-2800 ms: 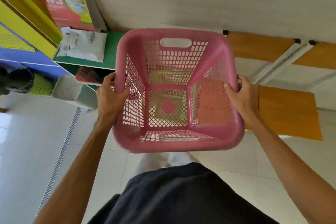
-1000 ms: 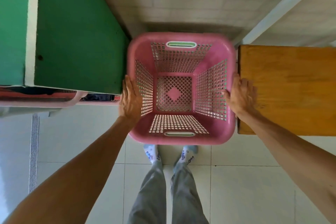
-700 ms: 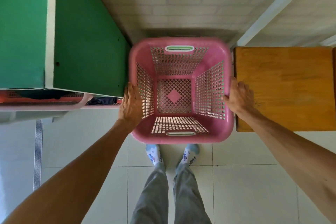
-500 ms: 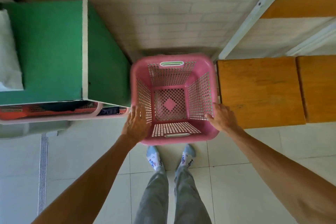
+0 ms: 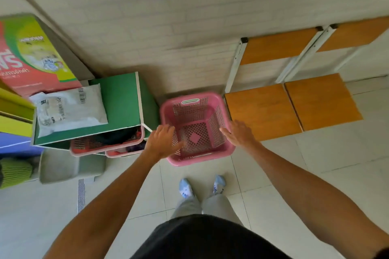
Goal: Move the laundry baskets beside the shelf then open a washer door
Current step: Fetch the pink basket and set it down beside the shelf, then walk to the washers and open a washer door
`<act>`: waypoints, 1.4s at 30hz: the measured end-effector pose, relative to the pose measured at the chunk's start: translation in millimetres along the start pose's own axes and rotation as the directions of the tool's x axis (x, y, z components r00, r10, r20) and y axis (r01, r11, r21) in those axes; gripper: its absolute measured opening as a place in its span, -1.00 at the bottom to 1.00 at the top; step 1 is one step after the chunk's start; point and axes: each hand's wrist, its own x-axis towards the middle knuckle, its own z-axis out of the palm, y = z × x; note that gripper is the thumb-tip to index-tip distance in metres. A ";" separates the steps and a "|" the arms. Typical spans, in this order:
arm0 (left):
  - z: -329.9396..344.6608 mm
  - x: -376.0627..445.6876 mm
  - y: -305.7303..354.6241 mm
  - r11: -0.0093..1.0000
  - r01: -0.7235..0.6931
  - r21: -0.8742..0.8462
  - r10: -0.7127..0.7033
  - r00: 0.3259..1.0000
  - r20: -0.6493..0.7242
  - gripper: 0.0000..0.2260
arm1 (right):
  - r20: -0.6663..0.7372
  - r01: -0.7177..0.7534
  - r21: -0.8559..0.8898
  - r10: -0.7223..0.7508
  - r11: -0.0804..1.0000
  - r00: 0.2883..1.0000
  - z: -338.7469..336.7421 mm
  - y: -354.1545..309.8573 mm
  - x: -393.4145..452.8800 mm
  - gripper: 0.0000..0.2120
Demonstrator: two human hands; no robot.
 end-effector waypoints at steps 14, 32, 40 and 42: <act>-213.1 42.4 137.9 0.917 -0.299 0.263 0.354 0.914 -0.196 -0.12 | -0.260 -0.184 0.211 0.236 0.960 0.936 -152.2 164.3 -111.0 -0.30; -244.8 42.8 637.1 0.582 -0.732 0.355 0.809 0.567 -0.157 -0.13 | -0.312 -0.612 0.394 0.726 0.686 0.613 -146.7 540.9 -367.8 -0.23; -212.7 58.5 782.8 0.461 -0.831 0.312 0.883 0.464 -0.069 -0.17 | -0.213 -0.696 0.482 0.842 0.532 0.496 -107.3 634.5 -415.9 -0.25; -207.3 70.1 815.1 0.455 -0.839 0.298 0.884 0.465 -0.039 -0.15 | -0.181 -0.721 0.490 0.866 0.490 0.466 -104.5 659.3 -421.9 -0.24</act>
